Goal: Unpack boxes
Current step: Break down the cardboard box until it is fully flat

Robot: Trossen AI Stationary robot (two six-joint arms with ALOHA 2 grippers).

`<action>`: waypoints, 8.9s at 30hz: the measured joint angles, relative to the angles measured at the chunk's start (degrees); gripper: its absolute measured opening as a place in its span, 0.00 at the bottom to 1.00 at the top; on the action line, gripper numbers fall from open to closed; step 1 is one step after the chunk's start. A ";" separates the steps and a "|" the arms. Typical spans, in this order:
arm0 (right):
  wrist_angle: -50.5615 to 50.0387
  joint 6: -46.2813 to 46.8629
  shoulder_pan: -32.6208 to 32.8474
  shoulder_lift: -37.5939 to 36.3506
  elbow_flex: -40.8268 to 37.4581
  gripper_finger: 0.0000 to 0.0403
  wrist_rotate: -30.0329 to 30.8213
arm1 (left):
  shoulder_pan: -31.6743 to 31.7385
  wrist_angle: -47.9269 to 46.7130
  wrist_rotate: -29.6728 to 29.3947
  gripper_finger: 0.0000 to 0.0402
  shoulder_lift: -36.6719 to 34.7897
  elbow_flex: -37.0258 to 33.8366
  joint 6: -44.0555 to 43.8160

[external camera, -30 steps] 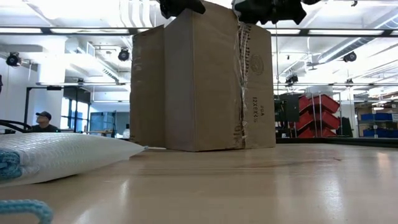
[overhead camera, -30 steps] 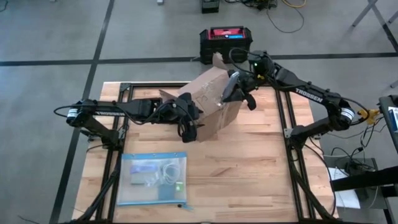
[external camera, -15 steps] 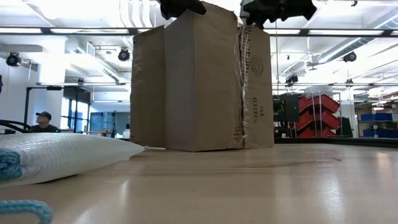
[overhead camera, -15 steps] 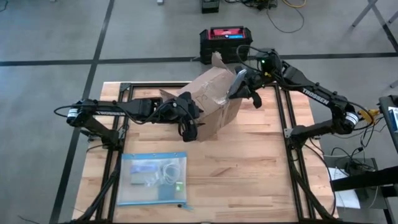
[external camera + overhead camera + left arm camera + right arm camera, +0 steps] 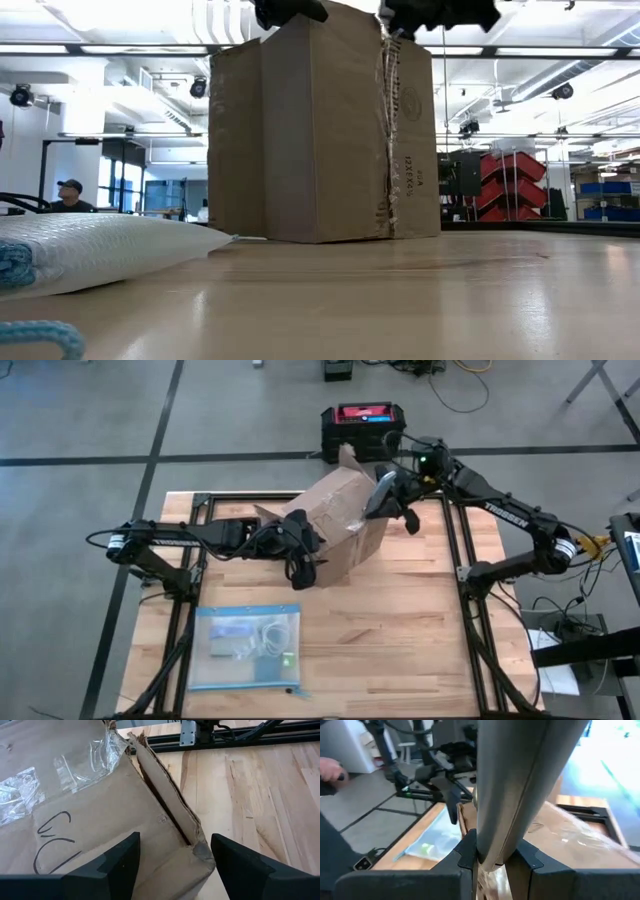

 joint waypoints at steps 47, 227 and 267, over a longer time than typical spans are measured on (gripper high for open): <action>0.25 -0.48 0.28 2.16 1.52 0.12 0.61 | 0.17 -0.40 0.00 0.57 0.00 0.00 -0.17; -16.36 -6.55 -4.09 -4.36 -0.10 0.12 -0.22 | 2.12 1.09 0.36 0.59 -1.60 1.01 0.14; -13.46 -3.83 -2.83 -4.39 -0.63 0.12 7.75 | -1.20 17.45 -6.11 0.29 8.23 2.03 15.19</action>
